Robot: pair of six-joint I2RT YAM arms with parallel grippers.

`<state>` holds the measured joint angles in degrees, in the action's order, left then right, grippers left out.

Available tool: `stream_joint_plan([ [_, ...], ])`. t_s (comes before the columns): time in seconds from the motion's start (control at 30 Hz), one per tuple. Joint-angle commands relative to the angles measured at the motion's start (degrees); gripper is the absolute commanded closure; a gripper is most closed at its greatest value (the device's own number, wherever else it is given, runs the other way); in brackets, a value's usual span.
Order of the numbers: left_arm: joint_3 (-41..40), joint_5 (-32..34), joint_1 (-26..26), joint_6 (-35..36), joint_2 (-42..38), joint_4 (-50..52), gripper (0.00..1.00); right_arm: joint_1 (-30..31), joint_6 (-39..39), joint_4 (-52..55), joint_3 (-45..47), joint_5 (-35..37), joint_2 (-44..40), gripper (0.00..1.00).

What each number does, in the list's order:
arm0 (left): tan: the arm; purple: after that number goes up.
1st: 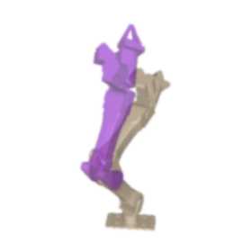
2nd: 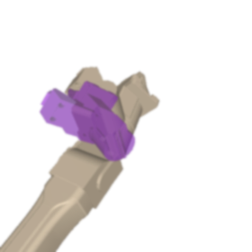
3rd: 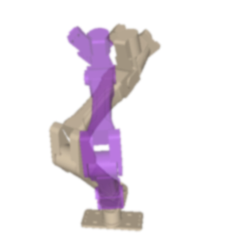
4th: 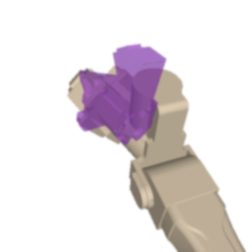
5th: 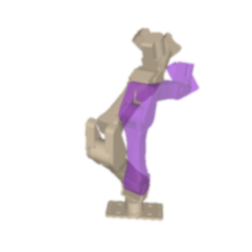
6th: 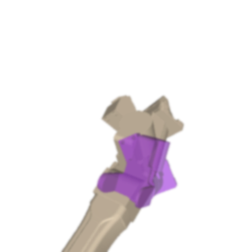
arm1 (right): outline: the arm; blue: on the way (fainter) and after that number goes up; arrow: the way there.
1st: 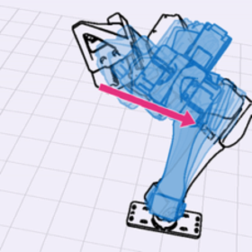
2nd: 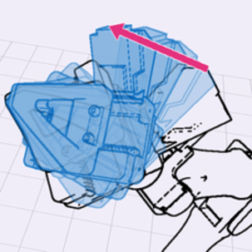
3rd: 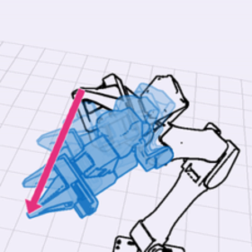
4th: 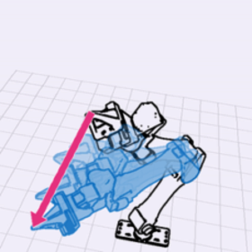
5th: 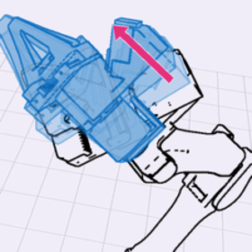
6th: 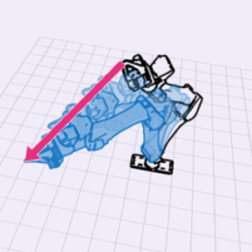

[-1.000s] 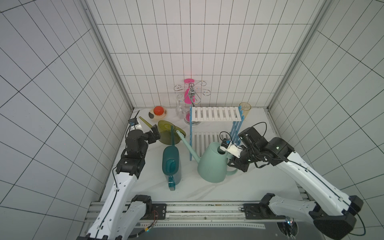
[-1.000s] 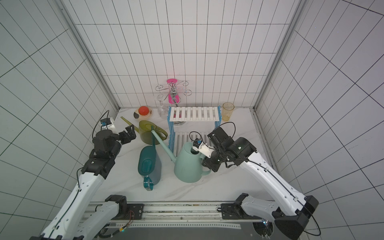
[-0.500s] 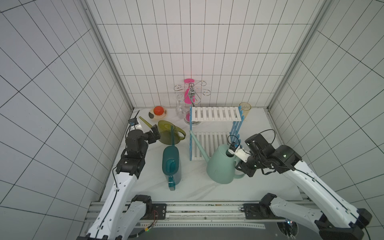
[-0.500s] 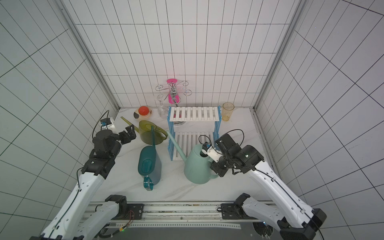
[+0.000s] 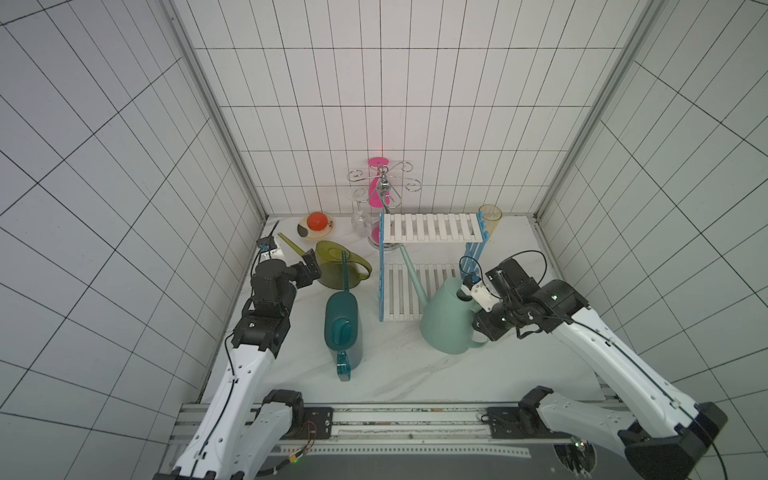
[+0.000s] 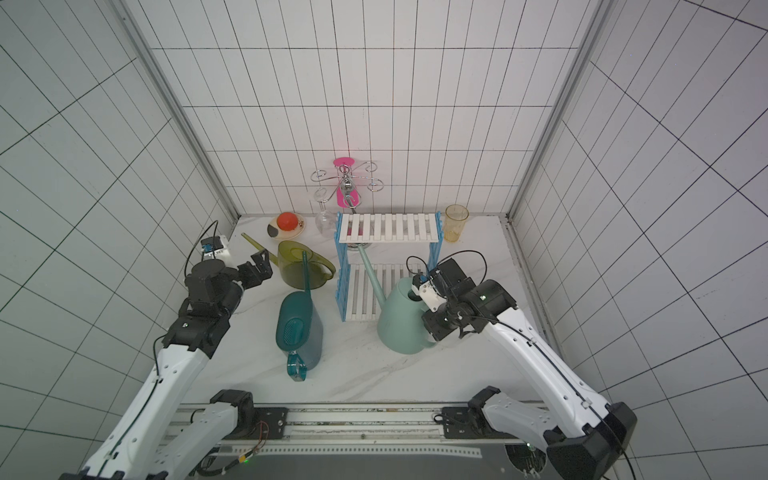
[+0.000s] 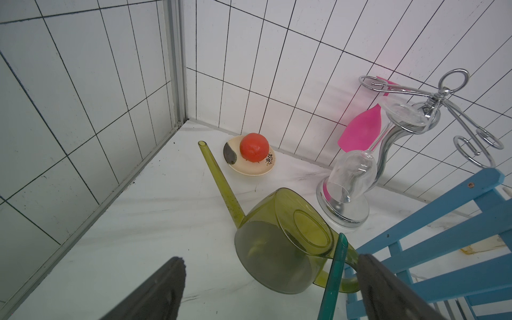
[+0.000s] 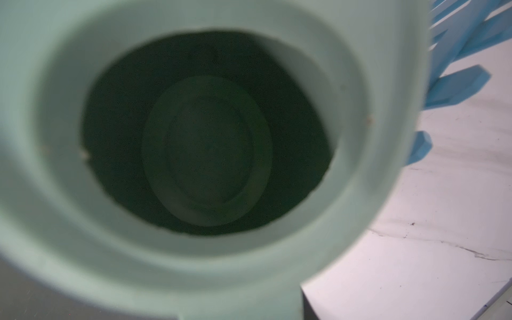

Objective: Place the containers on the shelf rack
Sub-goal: 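Place the container on the shelf.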

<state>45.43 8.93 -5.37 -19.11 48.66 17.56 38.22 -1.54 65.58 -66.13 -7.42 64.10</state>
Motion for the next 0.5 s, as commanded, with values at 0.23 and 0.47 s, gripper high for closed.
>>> stream_joint_plan([
  [0.23, 2.02, -1.28, -0.16, 0.32, -0.96, 0.99, 0.02, 5.19, 17.98, -12.80, -2.95, 16.46, 7.31, 1.00],
  [0.47, 2.06, -1.52, -0.15, 0.00, -0.87, 1.29, 0.02, 9.18, 25.86, -15.91, -2.10, 29.43, 8.91, 1.00],
])
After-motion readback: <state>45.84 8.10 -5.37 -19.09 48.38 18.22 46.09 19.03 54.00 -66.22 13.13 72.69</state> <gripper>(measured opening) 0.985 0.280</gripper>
